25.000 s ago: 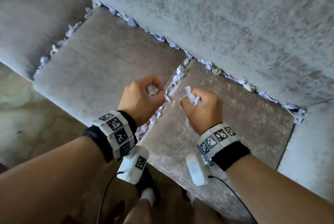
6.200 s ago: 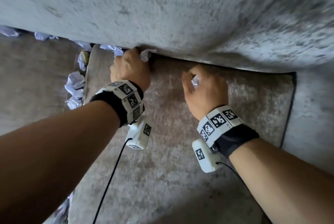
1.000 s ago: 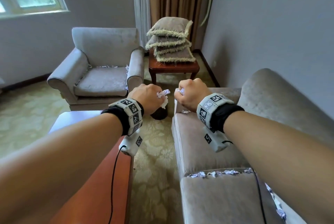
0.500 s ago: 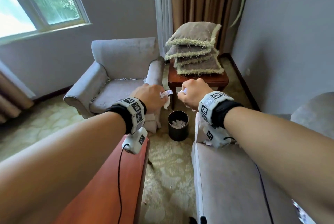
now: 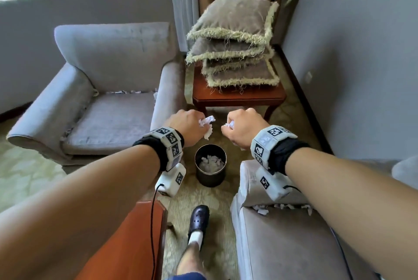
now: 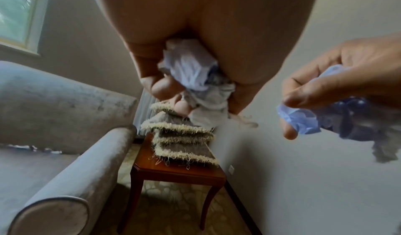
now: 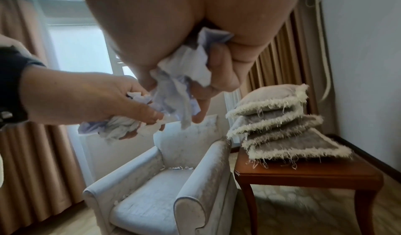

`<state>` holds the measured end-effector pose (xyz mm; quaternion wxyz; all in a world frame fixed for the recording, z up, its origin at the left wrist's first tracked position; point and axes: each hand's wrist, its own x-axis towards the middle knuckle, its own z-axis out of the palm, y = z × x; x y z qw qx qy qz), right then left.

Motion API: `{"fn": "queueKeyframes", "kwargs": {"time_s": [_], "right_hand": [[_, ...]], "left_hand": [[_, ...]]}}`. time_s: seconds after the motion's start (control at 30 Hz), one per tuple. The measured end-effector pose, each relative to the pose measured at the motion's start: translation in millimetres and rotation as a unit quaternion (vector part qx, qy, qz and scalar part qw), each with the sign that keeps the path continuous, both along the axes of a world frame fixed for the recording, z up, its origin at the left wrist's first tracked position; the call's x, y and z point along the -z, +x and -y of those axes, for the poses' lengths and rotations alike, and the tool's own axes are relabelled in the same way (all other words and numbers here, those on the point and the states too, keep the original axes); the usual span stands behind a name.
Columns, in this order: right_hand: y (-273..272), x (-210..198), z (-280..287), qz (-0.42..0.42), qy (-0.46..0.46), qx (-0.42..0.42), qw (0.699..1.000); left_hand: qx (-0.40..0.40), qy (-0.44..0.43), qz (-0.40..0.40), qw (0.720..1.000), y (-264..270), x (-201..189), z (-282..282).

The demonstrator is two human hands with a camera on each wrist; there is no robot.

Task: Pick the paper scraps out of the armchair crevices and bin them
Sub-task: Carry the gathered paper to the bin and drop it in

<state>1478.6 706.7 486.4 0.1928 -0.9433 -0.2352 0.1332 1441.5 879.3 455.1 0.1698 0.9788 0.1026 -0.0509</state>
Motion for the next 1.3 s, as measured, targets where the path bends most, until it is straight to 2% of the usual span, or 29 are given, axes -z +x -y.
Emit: {"fn": "queueKeyframes", "kwargs": {"time_s": [0.13, 0.33, 0.6, 0.7, 0.8, 0.9, 1.03, 1.17, 1.3], "right_hand": [[110, 74, -49, -0.081, -0.002, 0.062, 0.995], [211, 197, -99, -0.175, -0.024, 0.117, 0.977], [286, 404, -140, -0.249, -0.067, 0.141, 0.956], [303, 483, -153, -0.276, -0.082, 0.151, 0.946], [313, 545, -157, -0.304, -0.088, 0.174, 0.933], [319, 596, -156, -0.325, -0.095, 0.179, 0.924], [320, 638, -155, -0.349, -0.078, 0.192, 0.914], [323, 647, -155, -0.364, -0.081, 0.173, 0.912], [328, 640, -149, -0.348, -0.095, 0.156, 0.919]], "left_hand": [[-0.019, -0.051, -0.057, 0.997, 114, 75, -43], [-0.055, -0.086, -0.134, 0.986, 202, 193, -102], [-0.067, -0.1, -0.18, 0.976, 260, 372, -134], [-0.101, -0.105, -0.192, 0.971, 269, 435, -141], [-0.134, -0.12, -0.215, 0.96, 267, 494, -143], [-0.165, -0.186, -0.259, 0.933, 263, 545, -139], [-0.193, -0.251, -0.284, 0.905, 259, 587, -131], [-0.185, -0.189, -0.297, 0.918, 264, 594, -126], [-0.177, -0.173, -0.293, 0.924, 275, 592, -120]]}}
